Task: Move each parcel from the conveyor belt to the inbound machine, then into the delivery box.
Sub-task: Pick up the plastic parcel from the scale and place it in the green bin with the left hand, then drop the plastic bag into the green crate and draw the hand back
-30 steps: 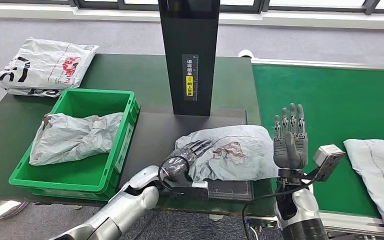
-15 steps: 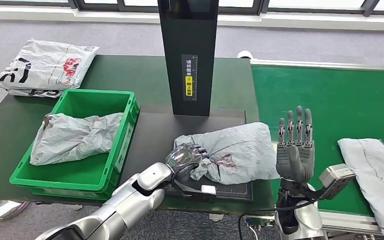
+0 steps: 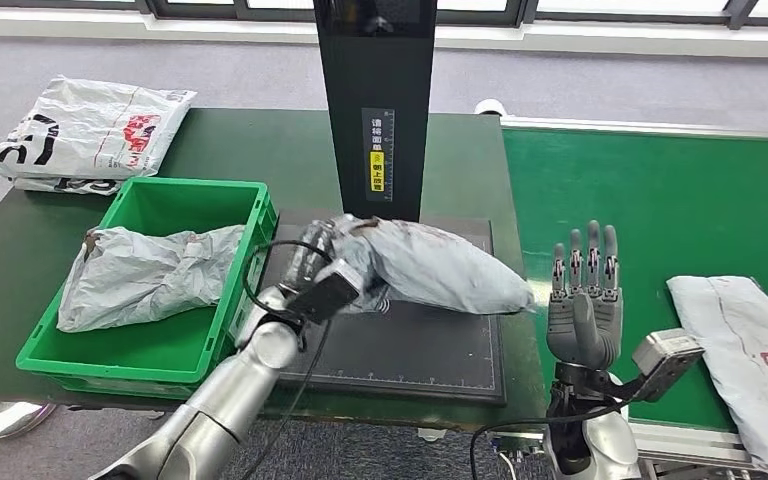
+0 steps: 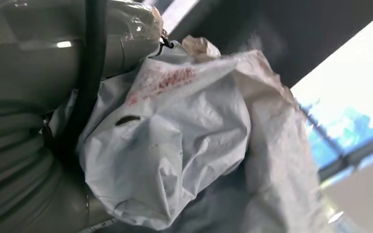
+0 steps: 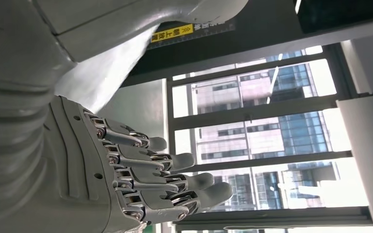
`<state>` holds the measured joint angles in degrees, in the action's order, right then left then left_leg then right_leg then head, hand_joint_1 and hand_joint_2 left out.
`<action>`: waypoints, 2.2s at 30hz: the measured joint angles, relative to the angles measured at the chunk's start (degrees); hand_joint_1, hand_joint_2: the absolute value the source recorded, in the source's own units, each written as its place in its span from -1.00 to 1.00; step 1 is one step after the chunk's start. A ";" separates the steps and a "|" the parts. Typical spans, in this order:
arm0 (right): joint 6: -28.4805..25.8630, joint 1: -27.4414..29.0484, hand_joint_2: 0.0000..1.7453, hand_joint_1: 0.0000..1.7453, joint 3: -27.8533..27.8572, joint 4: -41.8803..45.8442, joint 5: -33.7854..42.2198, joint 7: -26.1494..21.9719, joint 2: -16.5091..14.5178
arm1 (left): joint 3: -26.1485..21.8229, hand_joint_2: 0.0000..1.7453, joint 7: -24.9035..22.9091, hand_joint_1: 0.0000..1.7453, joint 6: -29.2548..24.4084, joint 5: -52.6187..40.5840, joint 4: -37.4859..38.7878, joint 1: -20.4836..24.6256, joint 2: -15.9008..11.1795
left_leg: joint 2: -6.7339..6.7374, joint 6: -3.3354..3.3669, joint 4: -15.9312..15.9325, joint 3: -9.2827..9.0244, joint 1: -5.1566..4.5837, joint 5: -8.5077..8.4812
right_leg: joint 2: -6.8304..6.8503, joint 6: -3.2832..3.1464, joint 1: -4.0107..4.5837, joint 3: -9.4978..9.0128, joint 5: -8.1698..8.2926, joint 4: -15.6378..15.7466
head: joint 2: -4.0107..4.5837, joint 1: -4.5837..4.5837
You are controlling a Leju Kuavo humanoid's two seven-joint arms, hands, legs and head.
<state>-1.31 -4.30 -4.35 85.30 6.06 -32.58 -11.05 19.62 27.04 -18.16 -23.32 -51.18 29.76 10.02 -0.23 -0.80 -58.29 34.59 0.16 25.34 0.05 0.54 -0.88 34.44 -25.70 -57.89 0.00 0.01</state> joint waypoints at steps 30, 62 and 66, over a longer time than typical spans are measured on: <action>-5.80 3.49 1.00 -1.00 0.00 -0.12 4.27 -0.09 2.19 | -26.32 1.00 -4.26 1.00 -20.18 -5.97 -14.45 -1.76 -13.88 | 0.08 -0.08 0.05 0.03 0.02 0.00 | -0.04 -0.15 0.03 0.14 -0.07 -0.02 | 0.00 -0.01; -4.63 4.78 1.00 -1.00 1.01 2.51 0.71 5.75 3.14 | -24.77 -1.00 -13.83 -1.00 -11.40 -17.17 2.09 -0.62 -17.13 | -0.08 -0.10 0.06 0.06 0.04 -0.10 | 0.19 -0.25 0.06 0.08 -0.02 -0.05 | 0.00 -0.01; -5.02 4.22 1.00 -1.00 1.01 1.89 1.14 6.28 3.36 | -26.93 -1.00 -2.51 -1.00 -17.07 -3.26 -4.10 -1.89 -15.51 | -0.07 -0.12 0.06 0.08 0.04 -0.09 | 0.16 -0.25 0.05 0.08 -0.02 -0.04 | 0.00 -0.01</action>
<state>-6.33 -0.07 -3.34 87.19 7.20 -26.30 -7.70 -7.31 24.53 -35.23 -26.58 -55.28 27.87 -5.49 -0.30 -0.92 -58.24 34.67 0.20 25.25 0.21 0.29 -0.82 34.52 -25.72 -57.93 0.00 0.00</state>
